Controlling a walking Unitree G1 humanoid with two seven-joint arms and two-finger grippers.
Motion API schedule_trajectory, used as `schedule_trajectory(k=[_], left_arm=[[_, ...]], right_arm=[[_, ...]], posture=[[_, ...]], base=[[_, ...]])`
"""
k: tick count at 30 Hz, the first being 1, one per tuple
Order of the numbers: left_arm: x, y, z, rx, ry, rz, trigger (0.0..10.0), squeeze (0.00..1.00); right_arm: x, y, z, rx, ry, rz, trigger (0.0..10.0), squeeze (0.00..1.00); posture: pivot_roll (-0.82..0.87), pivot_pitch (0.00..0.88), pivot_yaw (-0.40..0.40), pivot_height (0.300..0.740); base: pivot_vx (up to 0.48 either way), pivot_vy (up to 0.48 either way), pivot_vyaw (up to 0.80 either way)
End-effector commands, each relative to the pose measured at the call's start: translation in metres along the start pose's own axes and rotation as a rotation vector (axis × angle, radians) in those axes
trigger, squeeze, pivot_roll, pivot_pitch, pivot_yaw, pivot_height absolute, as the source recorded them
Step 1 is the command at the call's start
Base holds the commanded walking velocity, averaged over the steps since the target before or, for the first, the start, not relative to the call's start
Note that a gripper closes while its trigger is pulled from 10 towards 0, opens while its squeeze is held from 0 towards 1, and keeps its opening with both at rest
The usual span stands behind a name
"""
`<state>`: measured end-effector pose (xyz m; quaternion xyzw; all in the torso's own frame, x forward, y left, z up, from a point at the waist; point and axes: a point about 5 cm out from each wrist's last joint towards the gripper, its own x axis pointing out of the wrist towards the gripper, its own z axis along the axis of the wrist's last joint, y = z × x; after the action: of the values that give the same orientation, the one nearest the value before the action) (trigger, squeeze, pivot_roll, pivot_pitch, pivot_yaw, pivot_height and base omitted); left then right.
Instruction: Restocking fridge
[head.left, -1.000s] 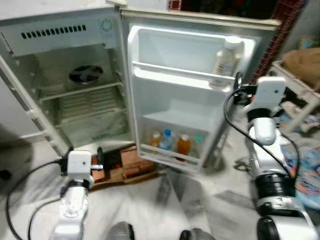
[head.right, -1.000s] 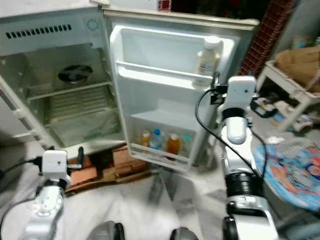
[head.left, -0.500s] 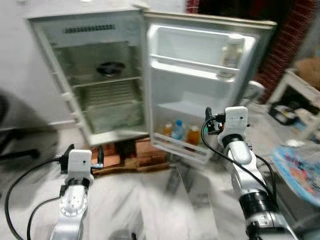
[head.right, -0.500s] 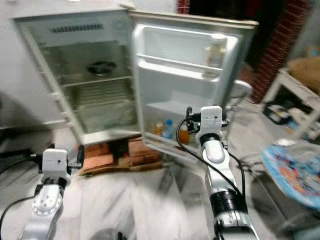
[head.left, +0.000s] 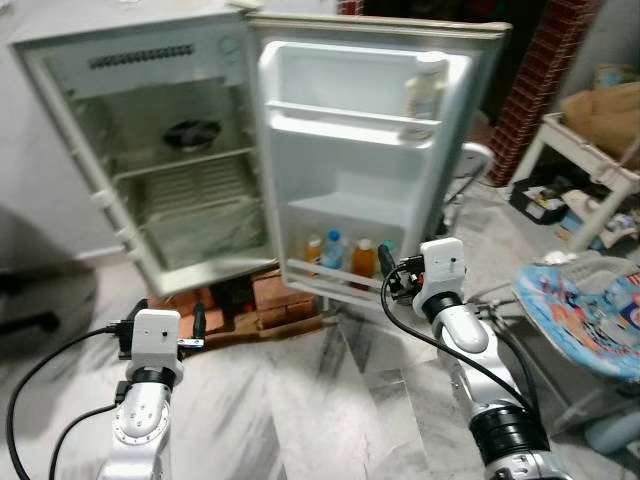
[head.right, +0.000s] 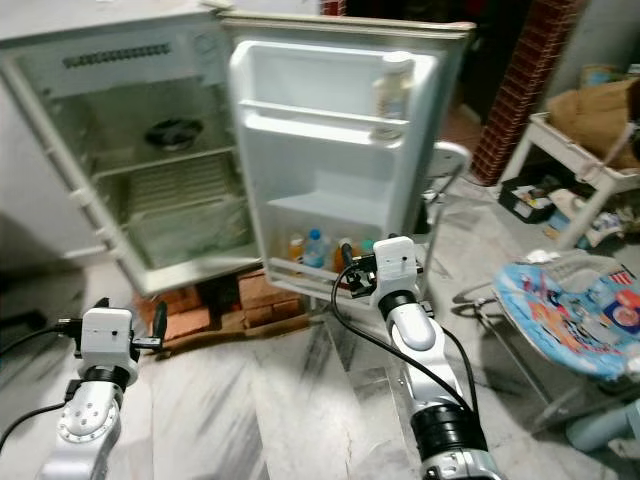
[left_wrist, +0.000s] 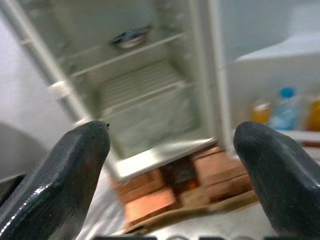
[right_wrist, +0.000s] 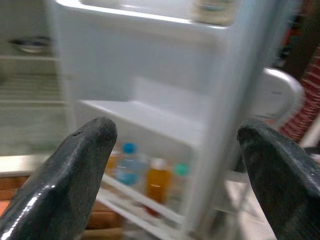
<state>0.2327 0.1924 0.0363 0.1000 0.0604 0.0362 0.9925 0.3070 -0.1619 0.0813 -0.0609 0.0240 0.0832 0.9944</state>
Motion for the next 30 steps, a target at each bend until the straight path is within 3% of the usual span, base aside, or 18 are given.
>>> schedule_trajectory(k=[1,17,30], left_arm=[[-0.001,0.008,0.0,0.018,0.005,0.016,10.0,0.0],[0.001,0.007,0.001,0.03,0.005,0.006,10.0,0.0],[0.003,0.006,0.0,0.035,0.006,0.004,10.0,0.0]], right_arm=[[0.006,0.004,0.01,0.013,-0.04,0.013,10.0,0.0],[0.008,0.011,0.018,0.012,-0.085,0.072,10.0,0.0],[0.011,0.01,0.021,0.024,-0.096,0.061,10.0,0.0]], posture=[[0.0,0.0,0.023,0.74],[0.0,0.0,0.027,0.74],[0.0,0.0,0.026,0.74]], base=[[0.277,-0.386,0.0],[0.282,-0.377,0.59],[0.039,-0.043,0.0]])
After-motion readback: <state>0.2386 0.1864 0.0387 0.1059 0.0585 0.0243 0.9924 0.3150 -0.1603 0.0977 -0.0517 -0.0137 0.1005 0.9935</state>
